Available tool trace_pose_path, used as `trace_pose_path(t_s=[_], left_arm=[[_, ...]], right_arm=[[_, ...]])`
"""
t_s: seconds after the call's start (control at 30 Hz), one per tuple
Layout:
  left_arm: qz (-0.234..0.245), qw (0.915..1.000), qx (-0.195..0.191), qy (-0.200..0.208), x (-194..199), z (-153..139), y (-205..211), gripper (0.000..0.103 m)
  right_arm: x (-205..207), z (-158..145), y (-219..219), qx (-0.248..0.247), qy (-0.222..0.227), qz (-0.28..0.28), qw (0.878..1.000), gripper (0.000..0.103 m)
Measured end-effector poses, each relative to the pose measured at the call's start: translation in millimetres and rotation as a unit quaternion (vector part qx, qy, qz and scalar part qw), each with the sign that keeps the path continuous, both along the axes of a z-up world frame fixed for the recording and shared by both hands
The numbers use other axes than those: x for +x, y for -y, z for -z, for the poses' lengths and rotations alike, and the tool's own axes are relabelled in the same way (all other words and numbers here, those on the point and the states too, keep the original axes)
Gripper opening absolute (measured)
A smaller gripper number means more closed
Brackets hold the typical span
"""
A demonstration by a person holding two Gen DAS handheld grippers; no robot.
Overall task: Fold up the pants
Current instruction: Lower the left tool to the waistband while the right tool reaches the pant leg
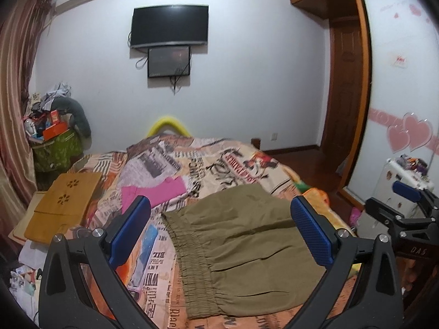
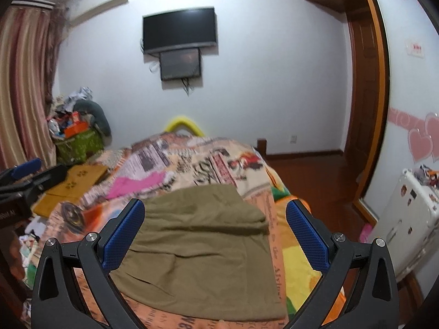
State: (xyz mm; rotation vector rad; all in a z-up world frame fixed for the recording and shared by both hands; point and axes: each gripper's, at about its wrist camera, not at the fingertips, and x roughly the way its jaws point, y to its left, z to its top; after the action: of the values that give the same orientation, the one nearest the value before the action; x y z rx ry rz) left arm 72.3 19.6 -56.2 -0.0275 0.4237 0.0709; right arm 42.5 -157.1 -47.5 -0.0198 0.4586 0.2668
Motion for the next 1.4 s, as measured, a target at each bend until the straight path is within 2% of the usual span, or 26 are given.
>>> trace_pose_path(t_s=[0.27,0.37,0.47,0.53,0.6,0.67,0.8,1.07,1.2,1.4], left_arm=[[-0.017,0.9954,-0.009,-0.094,53,54,-26,0.103],[-0.025,0.9907,-0.028,-0.131,75,77,-38,0.103],[-0.031,0.9846,-0.044,-0.166,96,99,-51,0.103],[-0.038,0.9798,-0.048,-0.19,111,112,-60,0.095],[-0.04,0.9748,-0.052,-0.213,125,124,-66,0.092],[-0.037,0.9696,-0.058,-0.235,139,137,-74,0.091],[-0.036,0.9622,-0.047,-0.266,159,155,-79,0.088],[-0.01,0.9487,-0.04,-0.314,186,187,-78,0.088],[-0.005,0.9432,-0.04,-0.33,194,199,-78,0.088],[0.0,0.9336,-0.054,-0.354,198,218,-81,0.088]], right_arm=[[37,50,26,-0.039,-0.084,0.038,0.995,0.102],[52,64,31,-0.036,-0.116,0.034,0.992,0.09],[68,77,36,-0.034,-0.14,0.034,0.989,0.088],[78,86,40,-0.034,-0.15,0.037,0.987,0.086],[92,97,44,-0.034,-0.165,0.036,0.985,0.08],[104,106,47,-0.033,-0.18,0.036,0.982,0.078],[130,126,51,-0.031,-0.209,0.023,0.977,0.069],[176,161,47,-0.052,-0.252,0.003,0.966,0.065],[197,180,45,-0.043,-0.291,-0.014,0.956,0.052],[212,198,49,-0.016,-0.32,-0.025,0.947,0.043]])
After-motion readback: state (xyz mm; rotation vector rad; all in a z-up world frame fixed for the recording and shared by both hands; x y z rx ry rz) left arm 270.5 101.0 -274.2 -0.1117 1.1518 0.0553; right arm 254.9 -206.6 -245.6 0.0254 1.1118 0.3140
